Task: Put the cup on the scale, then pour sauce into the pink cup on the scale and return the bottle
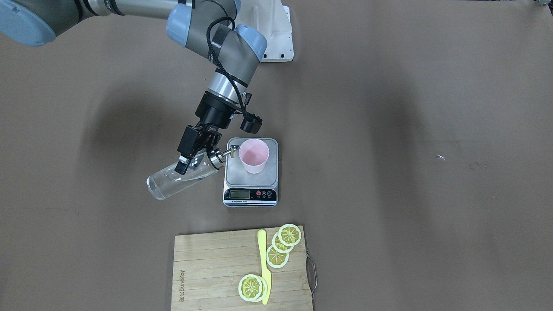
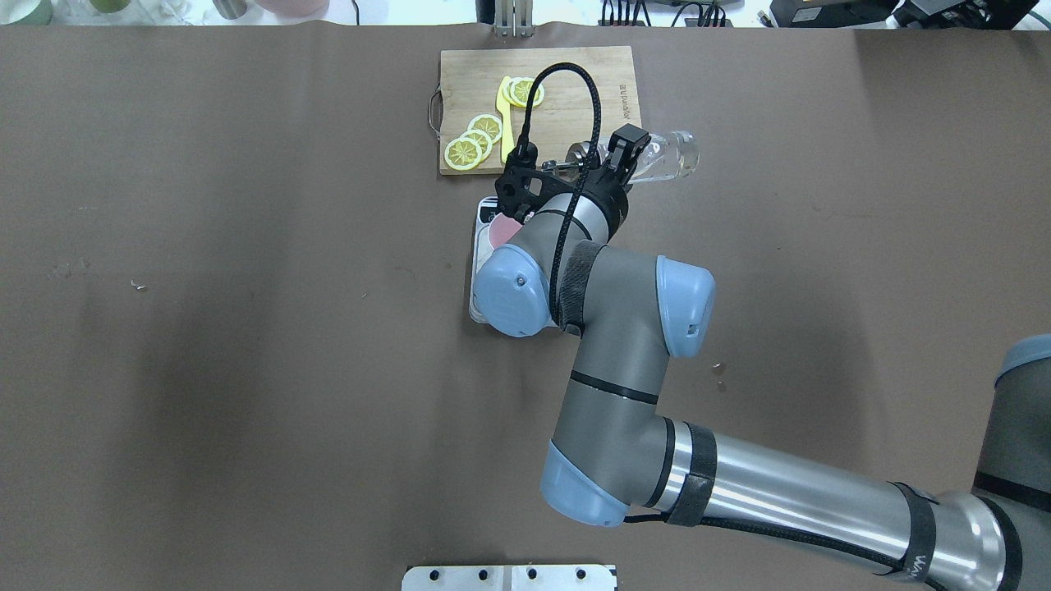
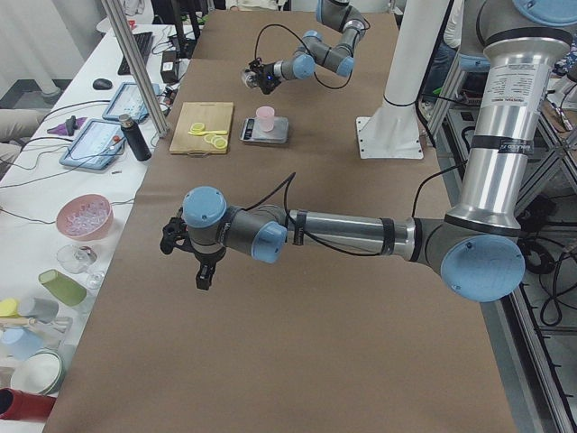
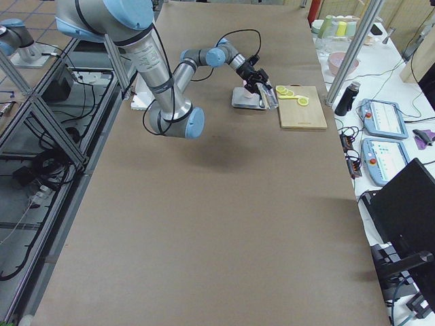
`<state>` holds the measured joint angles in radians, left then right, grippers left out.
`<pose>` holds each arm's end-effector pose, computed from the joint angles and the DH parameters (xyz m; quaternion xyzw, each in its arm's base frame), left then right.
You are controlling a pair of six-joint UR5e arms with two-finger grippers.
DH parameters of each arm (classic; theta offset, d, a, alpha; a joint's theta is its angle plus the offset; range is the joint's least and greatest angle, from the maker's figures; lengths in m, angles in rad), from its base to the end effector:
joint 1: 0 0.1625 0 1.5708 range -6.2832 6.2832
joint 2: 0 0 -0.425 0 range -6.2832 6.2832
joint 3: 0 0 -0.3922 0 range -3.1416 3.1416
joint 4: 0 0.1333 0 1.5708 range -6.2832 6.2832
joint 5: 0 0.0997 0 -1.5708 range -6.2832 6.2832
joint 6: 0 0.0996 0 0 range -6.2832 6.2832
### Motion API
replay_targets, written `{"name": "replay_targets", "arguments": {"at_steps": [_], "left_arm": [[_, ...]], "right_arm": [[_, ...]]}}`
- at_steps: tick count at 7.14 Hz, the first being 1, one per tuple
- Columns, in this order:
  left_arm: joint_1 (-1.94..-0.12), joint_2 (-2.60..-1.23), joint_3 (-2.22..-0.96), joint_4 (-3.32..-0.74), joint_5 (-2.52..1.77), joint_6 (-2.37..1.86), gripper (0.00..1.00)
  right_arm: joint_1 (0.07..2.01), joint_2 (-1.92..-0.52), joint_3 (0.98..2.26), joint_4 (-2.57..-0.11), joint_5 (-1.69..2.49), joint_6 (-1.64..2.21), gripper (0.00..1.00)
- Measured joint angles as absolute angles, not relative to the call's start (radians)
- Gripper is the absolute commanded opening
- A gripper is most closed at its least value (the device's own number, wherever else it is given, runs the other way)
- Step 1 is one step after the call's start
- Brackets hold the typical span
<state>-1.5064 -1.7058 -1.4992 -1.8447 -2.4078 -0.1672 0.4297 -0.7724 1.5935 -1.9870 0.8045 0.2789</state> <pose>-0.0229 -0.5674 0.5887 0.1061 0.4157 0.0218 0.9031 -0.5444 -0.4721 0.1987 0.3801 0.1562 -0.3114 0.8568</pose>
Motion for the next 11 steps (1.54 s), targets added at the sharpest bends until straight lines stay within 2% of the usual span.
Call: {"name": "replay_targets", "arguments": {"at_steps": [11], "left_arm": [[-1.506, -1.707, -1.458, -1.850, -2.447, -0.163, 0.97]], "right_arm": [[0.389, -0.759, 1.561, -2.101, 0.634, 0.287, 0.00]]}}
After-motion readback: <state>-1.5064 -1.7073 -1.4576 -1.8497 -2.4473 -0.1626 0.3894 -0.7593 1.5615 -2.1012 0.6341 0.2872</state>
